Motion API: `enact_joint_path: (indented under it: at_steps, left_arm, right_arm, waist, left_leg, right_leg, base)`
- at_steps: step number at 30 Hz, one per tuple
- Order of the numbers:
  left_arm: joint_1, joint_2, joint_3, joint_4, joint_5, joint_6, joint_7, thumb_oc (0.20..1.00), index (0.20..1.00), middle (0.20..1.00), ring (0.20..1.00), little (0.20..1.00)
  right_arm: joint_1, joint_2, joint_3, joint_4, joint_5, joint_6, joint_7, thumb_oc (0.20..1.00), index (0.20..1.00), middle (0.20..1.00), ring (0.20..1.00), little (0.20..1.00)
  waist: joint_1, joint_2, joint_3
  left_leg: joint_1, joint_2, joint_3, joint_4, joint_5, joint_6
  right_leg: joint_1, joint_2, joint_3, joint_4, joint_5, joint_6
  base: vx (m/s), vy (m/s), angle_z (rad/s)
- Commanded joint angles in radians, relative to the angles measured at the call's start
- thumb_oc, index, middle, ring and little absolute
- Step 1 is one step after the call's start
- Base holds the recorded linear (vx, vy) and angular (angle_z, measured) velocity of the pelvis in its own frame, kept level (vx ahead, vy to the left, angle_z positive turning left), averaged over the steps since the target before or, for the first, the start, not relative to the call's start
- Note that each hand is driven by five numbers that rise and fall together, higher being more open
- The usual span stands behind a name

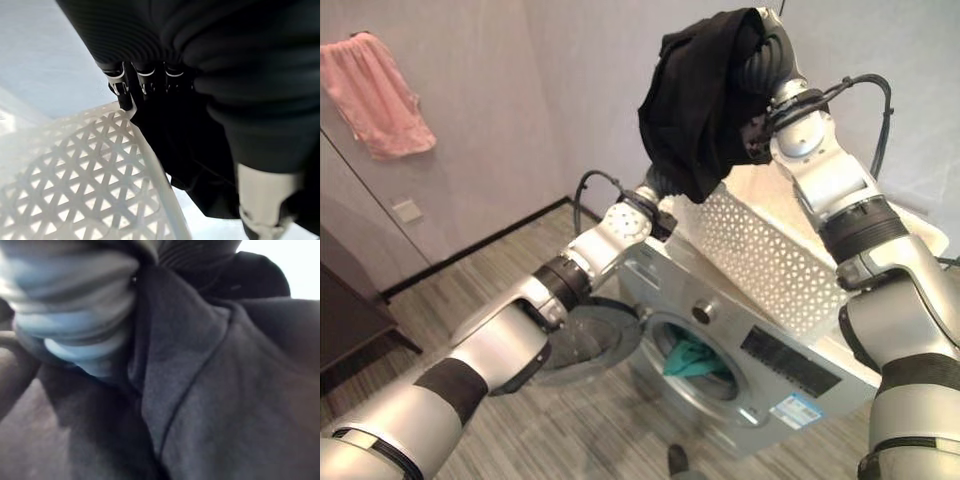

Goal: Grab the laundry basket,head to the washer,open it,put in the laundry and shut it.

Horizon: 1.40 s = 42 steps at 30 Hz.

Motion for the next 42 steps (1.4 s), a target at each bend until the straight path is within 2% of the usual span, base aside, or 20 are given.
enact_joint_path:
  at_steps: [1, 10, 19, 26, 27, 30, 37, 42]
  left_arm:
    - [-0.216, -0.005, 0.002, 0.014, -0.028, -0.106, 0.041, 1.000, 1.000, 1.000, 1.000, 1.000]
    - [-0.192, 0.008, 0.020, -0.013, -0.040, -0.117, 0.036, 1.000, 1.000, 1.000, 1.000, 1.000]
    - [-0.160, -0.013, 0.005, -0.049, -0.036, -0.119, 0.025, 1.000, 1.000, 1.000, 1.000, 1.000]
    - [-0.138, 0.003, -0.002, -0.070, -0.033, -0.117, 0.018, 1.000, 1.000, 1.000, 1.000, 1.000]
    - [-0.101, 0.039, 0.021, -0.156, -0.016, -0.125, 0.022, 1.000, 1.000, 1.000, 1.000, 1.000]
    - [0.011, 0.075, 0.052, -0.308, 0.011, -0.126, 0.017, 1.000, 1.000, 1.000, 1.000, 1.000]
    - [0.115, 0.114, 0.137, -0.475, 0.045, -0.136, 0.041, 1.000, 1.000, 1.000, 1.000, 1.000]
    - [0.136, 0.123, 0.173, -0.547, 0.042, -0.152, 0.055, 1.000, 1.000, 1.000, 1.000, 1.000]
  right_arm:
    - [-0.148, 0.017, -0.068, 0.028, 0.011, -0.092, -0.057, 0.200, 0.200, 0.200, 0.200, 0.200]
    - [-0.095, 0.006, -0.093, -0.032, -0.016, -0.109, -0.064, 0.200, 0.200, 0.200, 0.200, 0.200]
    - [-0.066, 0.008, -0.099, -0.057, -0.012, -0.111, -0.056, 0.200, 0.200, 0.200, 0.200, 0.200]
    - [-0.047, 0.018, -0.099, -0.065, -0.012, -0.109, -0.052, 0.200, 0.200, 0.200, 0.200, 0.200]
    - [-0.007, 0.004, -0.113, -0.111, -0.032, -0.106, -0.047, 0.200, 0.200, 0.200, 0.200, 0.200]
    - [0.079, -0.034, -0.161, -0.189, -0.072, -0.094, -0.040, 0.200, 0.200, 0.200, 0.200, 0.200]
    - [0.148, -0.084, -0.218, -0.249, -0.093, -0.088, -0.030, 0.200, 0.200, 0.200, 0.200, 0.200]
    - [0.143, -0.096, -0.225, -0.252, -0.088, -0.096, -0.027, 0.200, 0.200, 0.200, 0.200, 0.200]
  waist:
    - [0.012, -0.022, -0.005]
    - [-0.002, -0.017, -0.007]
    - [0.007, -0.016, 0.000]
    - [0.012, -0.016, 0.005]
    - [0.022, -0.016, 0.009]
    - [0.047, -0.027, 0.016]
    - [0.074, -0.055, 0.019]
    - [0.077, -0.061, 0.011]
  left_leg:
    - [0.066, -0.011, -0.024, 0.016, -0.094, 0.027]
    - [0.076, -0.008, -0.009, 0.018, -0.100, 0.027]
    - [0.069, -0.010, -0.026, 0.022, -0.100, 0.028]
    - [0.068, -0.013, -0.027, 0.031, -0.106, 0.032]
    - [0.068, -0.016, -0.029, 0.036, -0.112, 0.036]
    - [0.061, -0.016, -0.035, 0.062, -0.127, 0.044]
    - [0.038, -0.016, -0.055, 0.076, -0.118, 0.044]
    - [0.037, -0.017, -0.061, 0.067, -0.113, 0.044]
  right_leg:
    - [0.051, -0.038, 0.015, 0.043, -0.130, 0.046]
    - [0.050, -0.032, 0.031, 0.047, -0.137, 0.044]
    - [0.060, -0.037, 0.015, 0.046, -0.140, 0.042]
    - [0.059, -0.040, 0.016, 0.047, -0.137, 0.042]
    - [0.059, -0.041, 0.017, 0.046, -0.137, 0.043]
    - [0.063, -0.045, 0.013, 0.046, -0.139, 0.042]
    - [0.068, -0.054, -0.011, 0.049, -0.137, 0.037]
    - [0.073, -0.057, -0.023, 0.051, -0.137, 0.038]
  base:
    - [0.00, 0.000, 0.00]
    - [0.00, 0.000, 0.00]
    - [0.00, 0.000, 0.00]
    - [0.00, 0.000, 0.00]
    - [0.00, 0.000, 0.00]
    - [0.00, 0.000, 0.00]
    - [-0.02, 0.001, 0.02]
    - [-0.01, 0.014, 0.10]
